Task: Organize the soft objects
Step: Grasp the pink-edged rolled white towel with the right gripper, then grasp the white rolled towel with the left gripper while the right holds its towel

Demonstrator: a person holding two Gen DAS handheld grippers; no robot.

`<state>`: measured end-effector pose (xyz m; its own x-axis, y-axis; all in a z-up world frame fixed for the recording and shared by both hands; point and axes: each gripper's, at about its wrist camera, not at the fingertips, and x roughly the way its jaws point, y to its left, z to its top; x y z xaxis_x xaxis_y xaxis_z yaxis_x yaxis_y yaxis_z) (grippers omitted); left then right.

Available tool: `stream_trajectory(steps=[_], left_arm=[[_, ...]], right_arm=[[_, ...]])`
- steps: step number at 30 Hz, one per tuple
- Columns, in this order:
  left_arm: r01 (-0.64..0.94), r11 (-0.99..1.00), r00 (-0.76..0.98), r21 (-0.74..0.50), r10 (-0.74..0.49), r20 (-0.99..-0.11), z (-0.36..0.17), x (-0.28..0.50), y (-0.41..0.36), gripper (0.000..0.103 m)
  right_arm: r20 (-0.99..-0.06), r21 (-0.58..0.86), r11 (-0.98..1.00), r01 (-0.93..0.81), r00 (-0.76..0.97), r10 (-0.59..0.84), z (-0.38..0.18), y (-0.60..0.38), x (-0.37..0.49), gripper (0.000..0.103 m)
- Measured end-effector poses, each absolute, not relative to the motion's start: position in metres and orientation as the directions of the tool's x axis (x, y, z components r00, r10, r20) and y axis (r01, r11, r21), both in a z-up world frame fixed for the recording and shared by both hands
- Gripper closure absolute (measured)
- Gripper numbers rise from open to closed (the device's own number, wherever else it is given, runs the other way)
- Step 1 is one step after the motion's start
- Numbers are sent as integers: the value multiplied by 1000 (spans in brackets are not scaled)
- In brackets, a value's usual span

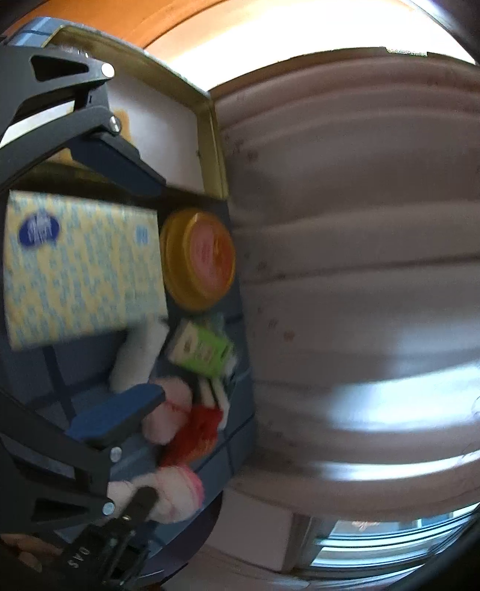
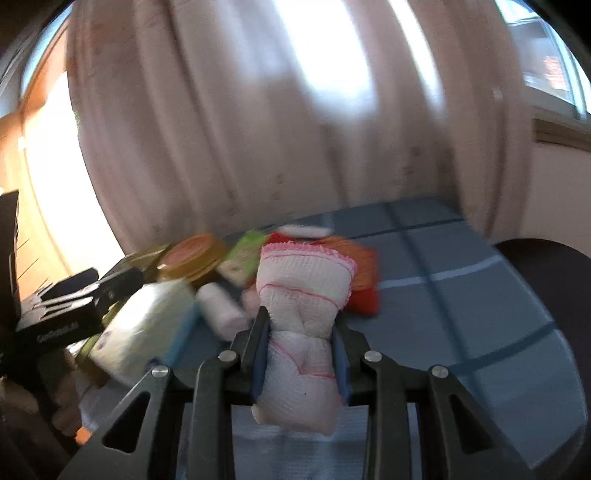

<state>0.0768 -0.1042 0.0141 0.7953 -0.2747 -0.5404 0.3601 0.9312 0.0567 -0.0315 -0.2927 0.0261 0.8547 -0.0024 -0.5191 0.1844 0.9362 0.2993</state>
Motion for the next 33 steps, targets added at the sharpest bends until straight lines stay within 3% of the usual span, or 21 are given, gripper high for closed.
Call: stream_trajectory(steps=[6, 12, 19, 23, 26, 28, 29, 33], left_arm=[[416, 909, 713, 33, -304, -632, 3, 84, -148, 34], [410, 912, 598, -10, -277, -752, -23, 98, -190, 54], [225, 974, 600, 29, -115, -791, -42, 107, -210, 56], [120, 993, 584, 3, -68, -809, -43, 116, -209, 43], [106, 994, 566, -1, -62, -822, -47, 119, -217, 41], [91, 996, 568, -6, -56, -821, -51, 121, -216, 46], [98, 995, 580, -4, -60, -813, -52, 118, -217, 58], [199, 980, 592, 10, -112, -798, -49, 106, -221, 60]], right_arm=[[-510, 344, 911, 229, 860, -23, 20, -313, -38, 70], [-497, 365, 900, 239, 867, -28, 19, -322, -42, 70], [-489, 383, 888, 253, 871, -37, 20, -336, -49, 70], [-489, 395, 883, 254, 872, -32, 18, -340, -49, 70], [-488, 400, 882, 251, 872, -27, 18, -341, -50, 70], [-487, 400, 881, 253, 873, -30, 18, -342, -52, 70], [-487, 400, 880, 257, 873, -33, 18, -343, -53, 70], [-491, 416, 866, 278, 870, -44, 17, -349, -56, 70]])
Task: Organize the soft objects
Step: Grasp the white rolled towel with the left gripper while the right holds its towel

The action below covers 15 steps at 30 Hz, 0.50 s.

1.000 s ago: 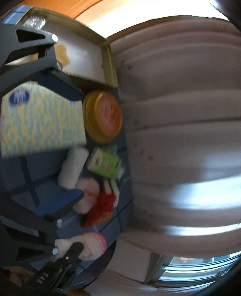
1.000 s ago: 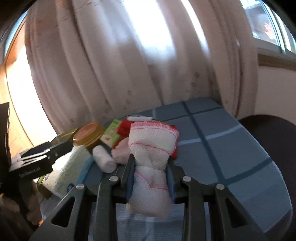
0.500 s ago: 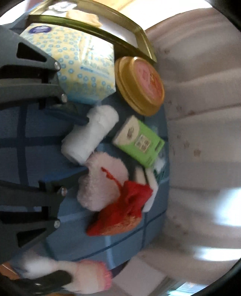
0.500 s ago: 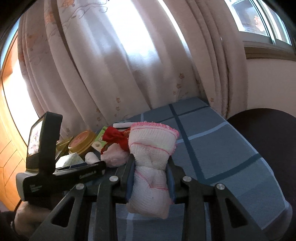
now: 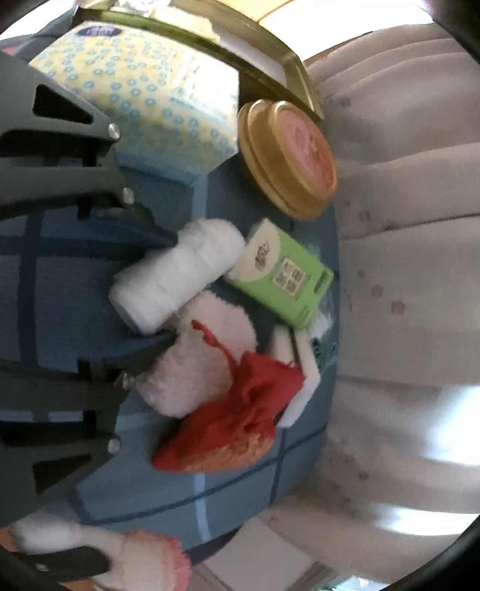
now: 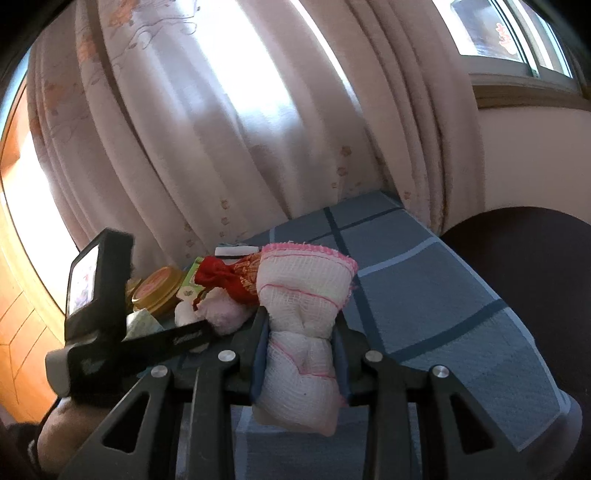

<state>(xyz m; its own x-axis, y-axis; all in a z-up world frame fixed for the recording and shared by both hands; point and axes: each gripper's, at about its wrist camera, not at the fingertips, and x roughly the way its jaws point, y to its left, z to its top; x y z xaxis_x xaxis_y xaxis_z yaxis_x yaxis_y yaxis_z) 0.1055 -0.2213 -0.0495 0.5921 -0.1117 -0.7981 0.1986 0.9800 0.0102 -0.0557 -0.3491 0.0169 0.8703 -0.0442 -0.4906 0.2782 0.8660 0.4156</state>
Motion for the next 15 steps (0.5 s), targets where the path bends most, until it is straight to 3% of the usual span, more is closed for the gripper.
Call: stream_trajectory(steps=[7, 13, 15], left_arm=[[297, 920, 523, -258, -382, -762, -49, 89, -174, 65], [387, 892, 518, -234, -420, -745, -50, 63, -165, 64], [400, 886, 497, -234, -425, -757, -48, 63, -166, 56]], right_arm=[[-470, 400, 870, 287, 880, -74, 24, -349, -62, 70], [-458, 398, 879, 263, 887, -58, 25, -341, -58, 70], [-462, 392, 884, 255, 886, -51, 26, -337, -57, 70]])
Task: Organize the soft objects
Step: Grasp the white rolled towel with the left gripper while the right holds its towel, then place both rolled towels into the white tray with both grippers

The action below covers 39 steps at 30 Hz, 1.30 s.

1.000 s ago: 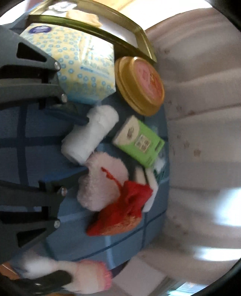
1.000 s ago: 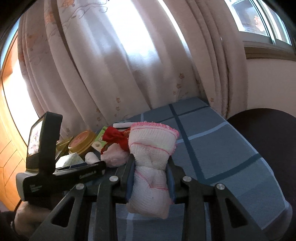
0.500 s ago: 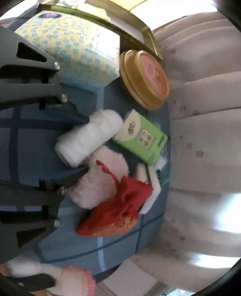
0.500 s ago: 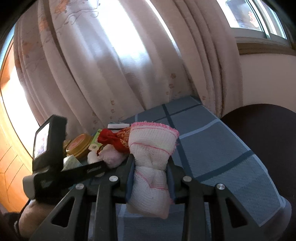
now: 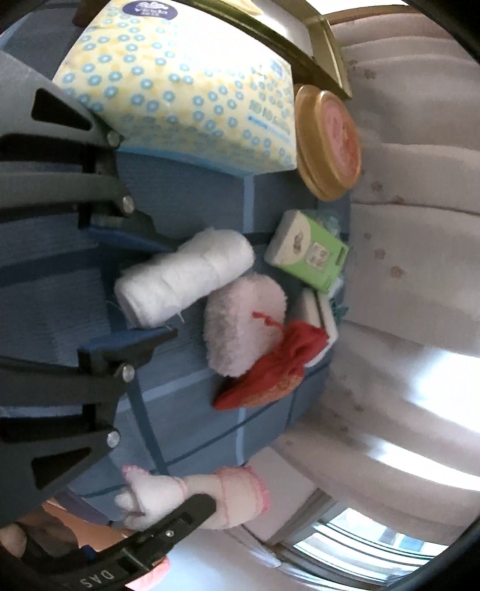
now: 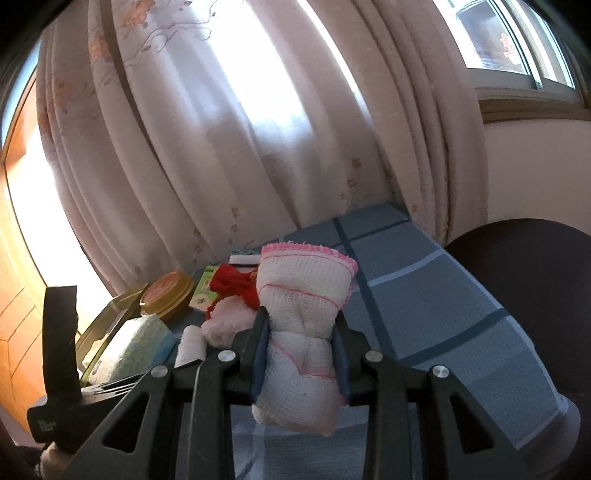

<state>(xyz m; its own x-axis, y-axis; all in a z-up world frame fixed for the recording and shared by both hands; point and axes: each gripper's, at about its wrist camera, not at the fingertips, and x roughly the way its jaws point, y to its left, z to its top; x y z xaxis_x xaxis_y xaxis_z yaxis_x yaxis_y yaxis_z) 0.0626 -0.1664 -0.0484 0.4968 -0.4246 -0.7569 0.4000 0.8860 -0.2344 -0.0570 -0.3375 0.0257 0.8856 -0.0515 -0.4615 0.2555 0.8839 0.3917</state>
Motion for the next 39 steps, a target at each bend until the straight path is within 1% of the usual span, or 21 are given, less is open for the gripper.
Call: stream_trajectory(steps=[1, 2, 3, 5, 7, 8, 9, 12, 15, 16, 19, 23, 25, 30, 35, 39], left_arm=[[399, 889, 487, -225, -413, -769, -49, 67, -166, 54], [392, 892, 478, -224, -405, -779, -52, 70, -165, 49], [381, 896, 477, -227, -401, -782, -52, 72, -166, 46], [369, 906, 486, -209, -380, -787, -53, 77, -170, 46], [361, 915, 505, -179, -353, -788, -54, 81, -174, 52], [360, 917, 513, -170, -347, -785, -54, 82, -175, 64], [364, 917, 524, -162, -345, -779, -55, 82, -176, 66], [398, 895, 515, -200, -399, -759, -55, 80, -172, 71], [430, 853, 476, -296, -492, -729, -52, 77, -157, 72], [441, 843, 477, -307, -510, -715, -49, 76, -155, 72], [496, 816, 515, -297, -552, -656, -34, 63, -147, 72], [556, 760, 525, -338, -636, -566, -11, 53, -128, 71], [565, 758, 553, -326, -642, -531, 0, 51, -118, 71], [528, 816, 654, -237, -568, -499, 23, 53, -92, 71], [427, 888, 742, -170, -451, -495, 36, 62, -52, 72], [317, 941, 800, -122, -334, -498, 40, 68, -14, 71]], right_arm=[[-461, 388, 886, 253, 886, -51, 26, -336, -58, 70], [-462, 386, 888, 252, 886, -51, 27, -335, -58, 70], [-463, 385, 888, 252, 885, -50, 28, -334, -58, 70], [-468, 381, 889, 255, 882, -52, 29, -333, -58, 70], [-473, 375, 890, 260, 879, -57, 30, -333, -58, 70], [-473, 371, 890, 263, 879, -62, 31, -333, -59, 70], [-474, 369, 891, 266, 878, -66, 32, -332, -58, 70], [-472, 363, 889, 280, 877, -84, 36, -331, -60, 70], [-464, 353, 888, 296, 879, -108, 40, -330, -62, 70], [-461, 350, 887, 302, 880, -118, 42, -328, -63, 70], [-459, 340, 887, 313, 878, -134, 46, -324, -63, 70], [-447, 326, 891, 315, 882, -148, 55, -313, -61, 70], [-436, 314, 899, 304, 888, -148, 60, -306, -59, 70], [-404, 289, 931, 223, 910, -93, 75, -272, -43, 70], [-371, 283, 954, 99, 928, 14, 87, -229, -15, 70], [-351, 288, 958, 0, 931, 106, 94, -191, 10, 70]])
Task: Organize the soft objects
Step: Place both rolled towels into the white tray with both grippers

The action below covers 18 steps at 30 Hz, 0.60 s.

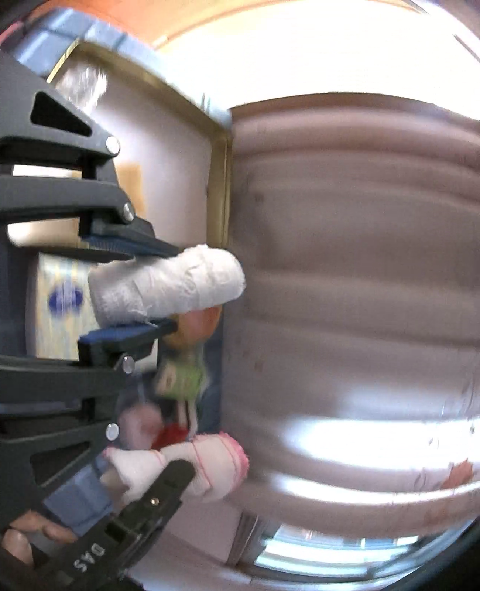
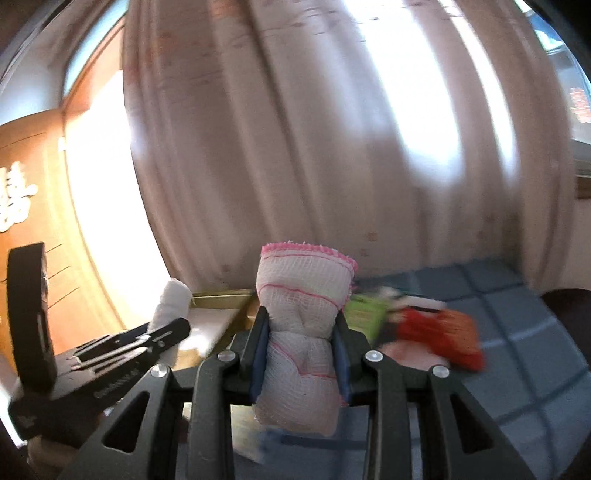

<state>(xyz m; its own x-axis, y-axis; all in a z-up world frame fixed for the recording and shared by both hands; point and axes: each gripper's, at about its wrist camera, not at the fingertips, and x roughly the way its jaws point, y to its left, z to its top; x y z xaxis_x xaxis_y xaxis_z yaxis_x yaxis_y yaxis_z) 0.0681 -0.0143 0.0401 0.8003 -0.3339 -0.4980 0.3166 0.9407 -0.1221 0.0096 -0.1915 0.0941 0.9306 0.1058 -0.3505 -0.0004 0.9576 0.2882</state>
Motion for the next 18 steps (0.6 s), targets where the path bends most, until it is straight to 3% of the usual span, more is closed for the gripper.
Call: stream_trajectory(steps=[8, 18], left_arm=[[111, 992, 852, -59, -126, -508, 37, 80, 52, 72], [-41, 999, 845, -17, 26, -535, 21, 105, 98, 72]], right_arm=[[-329, 266, 957, -115, 922, 203, 101, -129, 44, 70], [-361, 230, 958, -170, 899, 246, 96, -78, 83, 70]])
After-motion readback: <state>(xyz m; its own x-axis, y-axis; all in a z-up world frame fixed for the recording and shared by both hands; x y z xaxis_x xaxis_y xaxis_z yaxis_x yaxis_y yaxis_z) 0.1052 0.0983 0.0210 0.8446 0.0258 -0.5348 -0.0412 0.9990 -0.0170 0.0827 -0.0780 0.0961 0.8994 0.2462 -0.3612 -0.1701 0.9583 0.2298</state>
